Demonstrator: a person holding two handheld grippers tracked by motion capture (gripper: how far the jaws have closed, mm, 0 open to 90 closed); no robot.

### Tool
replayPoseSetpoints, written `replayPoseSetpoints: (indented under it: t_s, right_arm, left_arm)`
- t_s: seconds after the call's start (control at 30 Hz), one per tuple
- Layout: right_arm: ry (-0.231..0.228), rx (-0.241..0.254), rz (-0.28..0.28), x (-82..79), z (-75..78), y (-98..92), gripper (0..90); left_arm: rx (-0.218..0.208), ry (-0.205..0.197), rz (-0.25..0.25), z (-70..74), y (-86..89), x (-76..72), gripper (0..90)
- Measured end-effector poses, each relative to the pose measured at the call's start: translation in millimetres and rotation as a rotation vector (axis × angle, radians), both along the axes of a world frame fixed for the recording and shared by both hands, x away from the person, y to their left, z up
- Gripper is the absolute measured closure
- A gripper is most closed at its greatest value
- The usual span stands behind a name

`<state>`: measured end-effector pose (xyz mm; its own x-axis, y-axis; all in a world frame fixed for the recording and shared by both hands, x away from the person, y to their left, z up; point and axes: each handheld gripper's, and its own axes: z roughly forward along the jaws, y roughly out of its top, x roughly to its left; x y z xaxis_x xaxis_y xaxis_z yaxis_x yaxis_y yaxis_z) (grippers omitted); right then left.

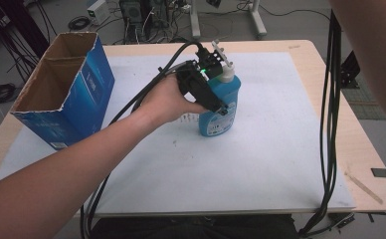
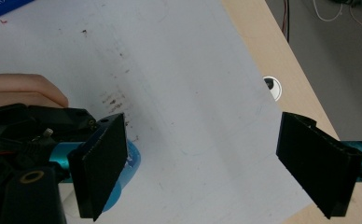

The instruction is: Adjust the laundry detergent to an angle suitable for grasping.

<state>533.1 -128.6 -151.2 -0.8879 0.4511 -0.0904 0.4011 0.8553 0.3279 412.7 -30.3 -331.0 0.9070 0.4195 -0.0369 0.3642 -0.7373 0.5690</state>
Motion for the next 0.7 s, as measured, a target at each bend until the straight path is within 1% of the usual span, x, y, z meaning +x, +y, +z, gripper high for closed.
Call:
replayPoseSetpoints:
  t_s: [0.07,0.33,0.47,0.5,0.57,0.6,0.63,0.67,0.7]
  right_arm:
    - [0.000,0.000,0.002,0.0,-0.1,-0.1,16.1]
    - [0.003,-0.001,0.000,-0.4,-0.4,-0.6,16.1]
    - [0.001,-0.004,0.001,0.1,-0.9,-1.0,16.1]
    - [0.000,-0.003,0.001,0.2,-1.0,-1.1,16.1]
    - [0.001,-0.002,0.002,0.4,-1.1,-1.3,16.1]
    - [0.000,-0.004,0.000,0.5,-1.3,-1.4,16.1]
    - [0.000,-0.004,0.000,0.5,-1.3,-1.4,16.1]
    - [-0.001,-0.004,0.001,0.8,-1.7,-1.7,16.1]
    - [0.001,-0.007,-0.001,1.0,-1.9,-1.8,16.1]
  left_arm:
    - [0.000,-0.007,-0.003,0.0,0.0,-0.5,42.0]
    - [0.001,-0.023,-0.008,0.5,-0.4,-1.8,43.2]
    - [0.001,-0.024,-0.038,1.4,1.0,-2.0,43.6]
    - [-0.007,-0.021,-0.040,1.7,1.4,-2.4,43.7]
    - [-0.016,-0.019,-0.064,5.0,4.0,-2.6,43.7]
    - [-0.031,-0.019,-0.066,6.6,5.8,-3.1,43.7]
    - [-0.031,-0.019,-0.066,6.6,5.8,-3.1,43.7]
    - [-0.038,-0.028,-0.091,10.7,9.8,-2.8,43.7]
    - [-0.052,-0.033,-0.095,13.0,12.3,-3.6,43.8]
